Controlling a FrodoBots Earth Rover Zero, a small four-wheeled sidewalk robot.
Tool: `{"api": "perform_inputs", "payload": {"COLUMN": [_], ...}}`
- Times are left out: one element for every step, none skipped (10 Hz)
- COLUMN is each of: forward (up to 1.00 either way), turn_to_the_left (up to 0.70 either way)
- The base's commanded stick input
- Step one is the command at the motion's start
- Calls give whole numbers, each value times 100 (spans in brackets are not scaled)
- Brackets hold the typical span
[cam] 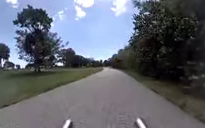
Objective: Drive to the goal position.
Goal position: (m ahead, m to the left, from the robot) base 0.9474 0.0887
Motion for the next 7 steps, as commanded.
{"api": "perform_inputs", "payload": {"forward": [50, 50, 50, 50, 50, 50, 50], "turn_to_the_left": [0, 0, 0, 0, 0, 0, 0]}}
